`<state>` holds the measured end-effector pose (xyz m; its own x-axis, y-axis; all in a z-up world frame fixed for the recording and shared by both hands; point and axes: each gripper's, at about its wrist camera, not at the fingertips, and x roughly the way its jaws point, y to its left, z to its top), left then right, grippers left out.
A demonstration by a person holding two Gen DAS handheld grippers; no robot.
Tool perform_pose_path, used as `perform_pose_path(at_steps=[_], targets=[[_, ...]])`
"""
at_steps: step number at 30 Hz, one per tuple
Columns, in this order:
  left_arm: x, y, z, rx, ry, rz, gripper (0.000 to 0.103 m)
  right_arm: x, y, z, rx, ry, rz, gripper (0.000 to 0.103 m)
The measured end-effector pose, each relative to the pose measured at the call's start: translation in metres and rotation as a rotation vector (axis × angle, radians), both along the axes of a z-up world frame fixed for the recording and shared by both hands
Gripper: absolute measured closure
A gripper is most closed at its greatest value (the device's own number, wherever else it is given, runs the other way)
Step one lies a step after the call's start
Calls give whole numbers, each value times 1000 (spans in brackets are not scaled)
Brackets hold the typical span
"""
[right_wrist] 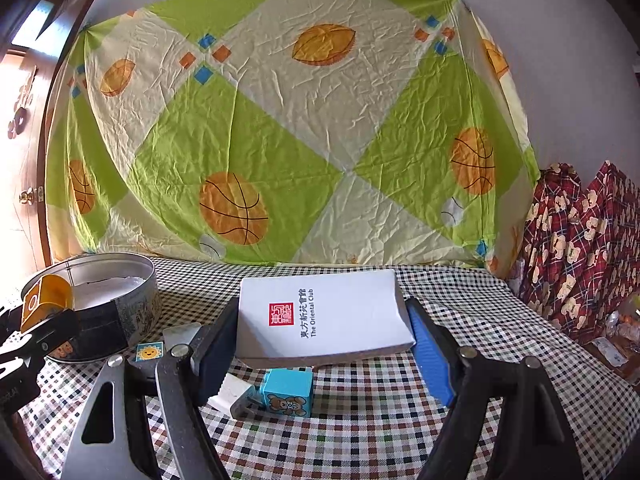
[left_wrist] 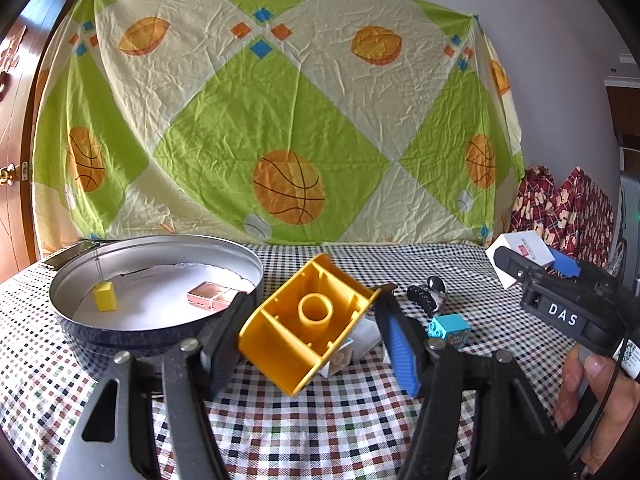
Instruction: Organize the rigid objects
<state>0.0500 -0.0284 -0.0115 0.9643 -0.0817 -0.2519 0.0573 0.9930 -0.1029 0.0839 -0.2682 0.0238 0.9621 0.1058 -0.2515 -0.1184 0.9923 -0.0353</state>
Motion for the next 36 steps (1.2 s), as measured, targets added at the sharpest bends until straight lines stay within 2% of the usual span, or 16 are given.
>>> perform_pose_path(at_steps=[15,25,36], targets=[[3,35,0,-30,30,43,39,0,36,0,-67,13,113,23],[5,64,-3,-69,39,82,39,3,63,-3,-54,32,171,23],[3,84,-6,-78,48,116,39,4,90,-2,-52,30,221,23]])
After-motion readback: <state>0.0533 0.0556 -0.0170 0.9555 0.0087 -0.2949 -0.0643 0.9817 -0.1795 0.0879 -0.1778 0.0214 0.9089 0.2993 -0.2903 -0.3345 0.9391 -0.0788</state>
